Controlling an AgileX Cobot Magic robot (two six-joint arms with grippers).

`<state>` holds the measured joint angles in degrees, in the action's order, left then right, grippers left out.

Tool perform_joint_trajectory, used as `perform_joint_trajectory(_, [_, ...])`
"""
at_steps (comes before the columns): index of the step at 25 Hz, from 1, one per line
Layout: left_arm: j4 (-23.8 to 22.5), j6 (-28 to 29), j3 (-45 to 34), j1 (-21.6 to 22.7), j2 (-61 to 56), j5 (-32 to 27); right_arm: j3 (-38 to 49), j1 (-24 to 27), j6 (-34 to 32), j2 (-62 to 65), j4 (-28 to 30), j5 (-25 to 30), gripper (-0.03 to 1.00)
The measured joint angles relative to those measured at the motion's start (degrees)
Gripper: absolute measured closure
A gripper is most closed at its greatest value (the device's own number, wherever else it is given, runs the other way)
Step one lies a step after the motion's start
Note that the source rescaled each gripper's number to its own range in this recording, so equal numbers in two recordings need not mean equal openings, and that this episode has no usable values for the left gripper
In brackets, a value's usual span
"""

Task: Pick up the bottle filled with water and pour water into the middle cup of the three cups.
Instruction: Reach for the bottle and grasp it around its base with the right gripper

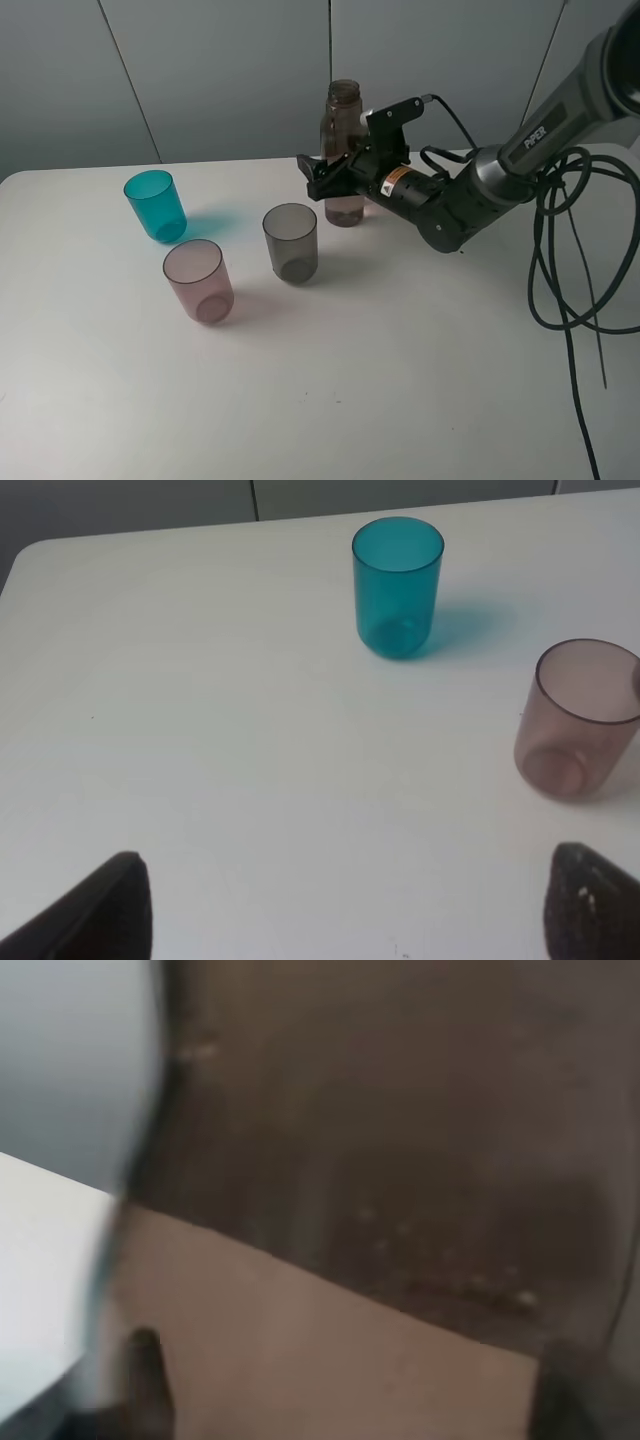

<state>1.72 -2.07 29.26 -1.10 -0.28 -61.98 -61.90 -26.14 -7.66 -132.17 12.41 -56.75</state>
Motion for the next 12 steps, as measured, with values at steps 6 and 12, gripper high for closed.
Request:
perform_joint_trajectory(6, [0.0, 0.0, 0.0, 0.0, 0.0, 0.0, -0.1, 0.0, 0.1, -0.1, 0.3, 0.5, 0.97])
perform_joint_trajectory(12, [0.0, 0.0, 0.0, 0.0, 0.0, 0.0, -0.1, 0.2, 0.5, -0.1, 0.5, 0.0, 0.97])
